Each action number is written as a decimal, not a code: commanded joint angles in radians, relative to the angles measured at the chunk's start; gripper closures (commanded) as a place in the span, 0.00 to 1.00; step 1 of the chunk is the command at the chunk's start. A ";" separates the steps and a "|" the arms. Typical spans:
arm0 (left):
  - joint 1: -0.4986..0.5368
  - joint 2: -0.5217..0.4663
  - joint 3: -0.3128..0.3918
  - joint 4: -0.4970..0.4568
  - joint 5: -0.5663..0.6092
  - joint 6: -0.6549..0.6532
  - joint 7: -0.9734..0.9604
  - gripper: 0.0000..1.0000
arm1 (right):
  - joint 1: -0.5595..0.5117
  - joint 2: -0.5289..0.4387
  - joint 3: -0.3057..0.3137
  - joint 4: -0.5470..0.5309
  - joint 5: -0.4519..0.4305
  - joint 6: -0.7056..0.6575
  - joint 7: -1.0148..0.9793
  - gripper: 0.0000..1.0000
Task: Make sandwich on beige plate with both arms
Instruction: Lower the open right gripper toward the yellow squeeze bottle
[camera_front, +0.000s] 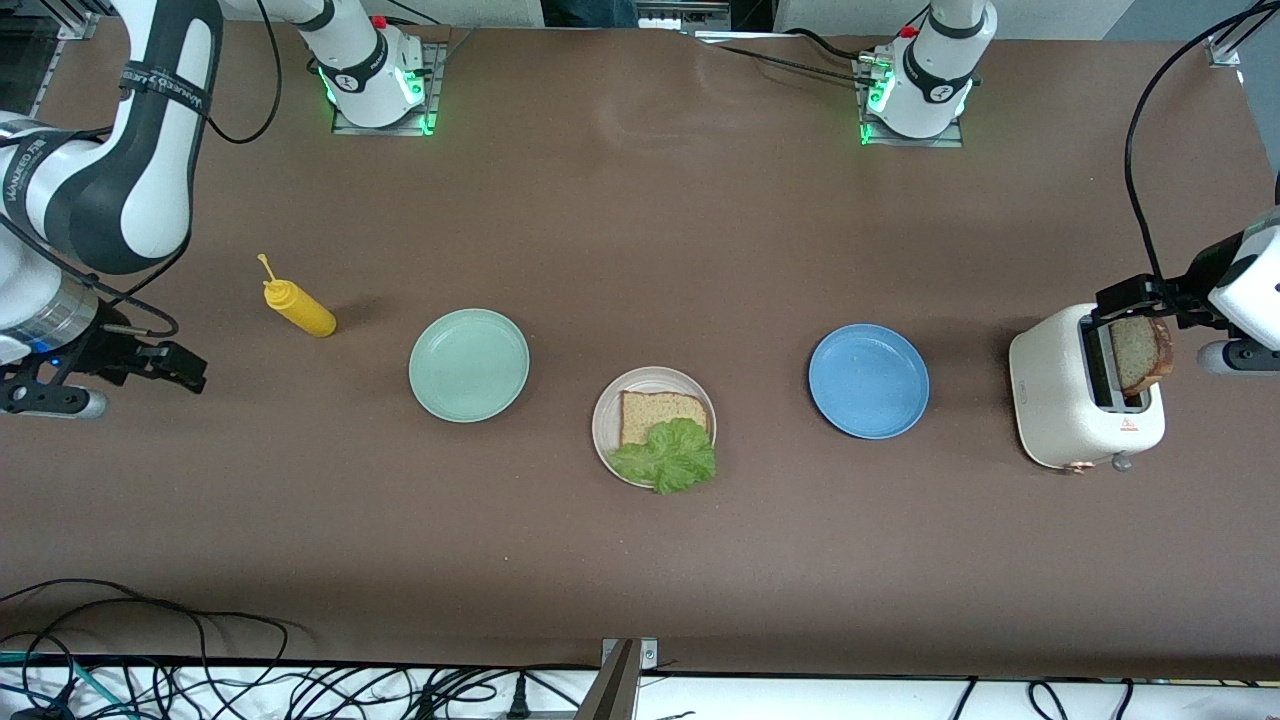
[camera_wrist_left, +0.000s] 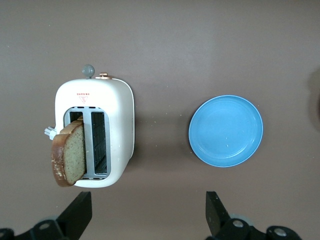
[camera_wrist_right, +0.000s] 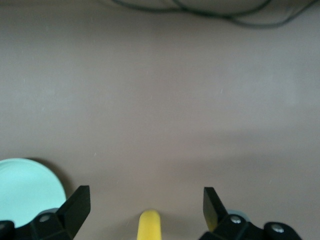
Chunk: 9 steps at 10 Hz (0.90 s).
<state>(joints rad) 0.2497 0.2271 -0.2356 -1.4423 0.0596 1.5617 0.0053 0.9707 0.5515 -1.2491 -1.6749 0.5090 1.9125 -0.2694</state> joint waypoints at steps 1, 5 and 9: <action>0.003 -0.006 -0.004 0.013 0.016 -0.029 -0.008 0.00 | 0.011 -0.060 -0.013 0.015 0.017 -0.087 0.025 0.00; 0.003 -0.005 -0.004 0.013 0.016 -0.029 -0.008 0.00 | 0.017 -0.071 -0.041 0.041 0.019 -0.180 0.021 0.00; 0.003 -0.005 -0.002 0.013 0.016 -0.029 -0.007 0.00 | 0.017 -0.076 -0.087 0.135 0.092 -0.335 0.029 0.00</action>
<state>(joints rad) 0.2518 0.2271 -0.2351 -1.4413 0.0596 1.5512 0.0052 0.9780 0.4942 -1.2989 -1.5668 0.5802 1.6399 -0.2484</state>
